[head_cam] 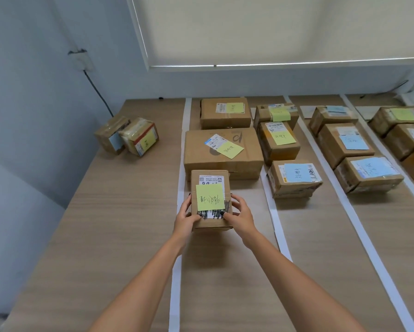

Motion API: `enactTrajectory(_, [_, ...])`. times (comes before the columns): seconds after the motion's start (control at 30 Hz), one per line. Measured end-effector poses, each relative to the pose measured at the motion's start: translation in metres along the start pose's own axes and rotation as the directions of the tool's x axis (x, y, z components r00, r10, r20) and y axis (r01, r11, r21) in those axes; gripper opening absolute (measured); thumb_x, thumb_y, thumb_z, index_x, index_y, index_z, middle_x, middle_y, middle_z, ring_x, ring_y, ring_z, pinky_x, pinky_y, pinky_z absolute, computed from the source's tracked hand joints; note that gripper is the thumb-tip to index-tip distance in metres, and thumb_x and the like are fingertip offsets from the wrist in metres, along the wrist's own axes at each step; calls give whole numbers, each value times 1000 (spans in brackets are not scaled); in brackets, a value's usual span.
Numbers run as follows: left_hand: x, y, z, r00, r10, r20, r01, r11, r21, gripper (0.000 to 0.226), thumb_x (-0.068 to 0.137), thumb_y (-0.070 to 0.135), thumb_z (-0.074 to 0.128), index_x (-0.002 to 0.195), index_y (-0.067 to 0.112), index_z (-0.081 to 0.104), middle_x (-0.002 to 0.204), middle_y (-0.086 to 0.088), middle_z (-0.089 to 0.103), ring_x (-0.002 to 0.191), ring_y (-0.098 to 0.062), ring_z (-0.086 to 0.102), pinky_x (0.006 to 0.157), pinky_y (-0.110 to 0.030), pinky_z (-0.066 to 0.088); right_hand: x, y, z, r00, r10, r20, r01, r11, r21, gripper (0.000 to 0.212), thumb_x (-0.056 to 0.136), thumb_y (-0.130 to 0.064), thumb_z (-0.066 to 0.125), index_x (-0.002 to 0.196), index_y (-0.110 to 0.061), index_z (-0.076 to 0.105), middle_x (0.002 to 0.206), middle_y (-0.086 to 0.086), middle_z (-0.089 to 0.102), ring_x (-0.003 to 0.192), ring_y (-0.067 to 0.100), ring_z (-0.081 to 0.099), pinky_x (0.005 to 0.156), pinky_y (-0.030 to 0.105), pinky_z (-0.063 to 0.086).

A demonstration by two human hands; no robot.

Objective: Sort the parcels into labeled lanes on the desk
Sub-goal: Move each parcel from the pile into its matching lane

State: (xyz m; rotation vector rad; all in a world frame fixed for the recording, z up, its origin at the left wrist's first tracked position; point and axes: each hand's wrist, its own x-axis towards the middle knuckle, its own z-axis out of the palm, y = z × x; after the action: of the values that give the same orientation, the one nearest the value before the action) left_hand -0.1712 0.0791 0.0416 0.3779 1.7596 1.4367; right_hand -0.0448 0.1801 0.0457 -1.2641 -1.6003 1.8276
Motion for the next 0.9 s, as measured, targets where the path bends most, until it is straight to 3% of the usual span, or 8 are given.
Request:
enactTrajectory(0.13, [9,-6,-7,1000,-1,-7,1,1000,-7,67,86,-9,46,141,28,36,117,13,52,100,0,52,59,-8,49,5,3,8,1000,7,-8,-7,1000,-4,55,84,1,63,128,-26,45,128,0,50,96,14,54,62,15,47])
enactTrajectory(0.3, [15,-9,-10,1000,-2,-11,2,1000,2,66,87,-7,48,141,30,35,126,10,48,114,-10,47,73,-16,48,9,3,14,999,22,-25,-22,1000,11,57,83,2,64,129,-25,44,132,4,50,101,18,54,63,15,47])
enactTrajectory(0.47, [20,-10,-13,1000,-1,0,1,1000,-2,66,87,-8,46,141,29,35,128,9,48,116,-11,46,77,-20,48,11,2,16,999,29,-40,-29,999,-13,58,83,1,64,131,-23,44,134,3,50,89,5,54,61,14,46])
enactTrajectory(0.73, [26,-10,-16,1000,-14,10,15,1000,-13,66,88,-7,47,141,30,34,127,8,48,119,-15,47,87,-31,51,14,1,19,998,30,-55,-31,999,-10,59,83,2,64,131,-23,44,135,5,49,95,13,54,63,16,48])
enactTrajectory(0.9, [29,-9,-18,1000,-11,14,11,1000,-25,65,88,-7,47,139,31,37,124,9,49,116,-12,47,78,-23,50,15,2,23,998,29,-59,-30,999,-13,59,83,2,65,132,-23,43,135,5,49,97,14,54,66,18,50])
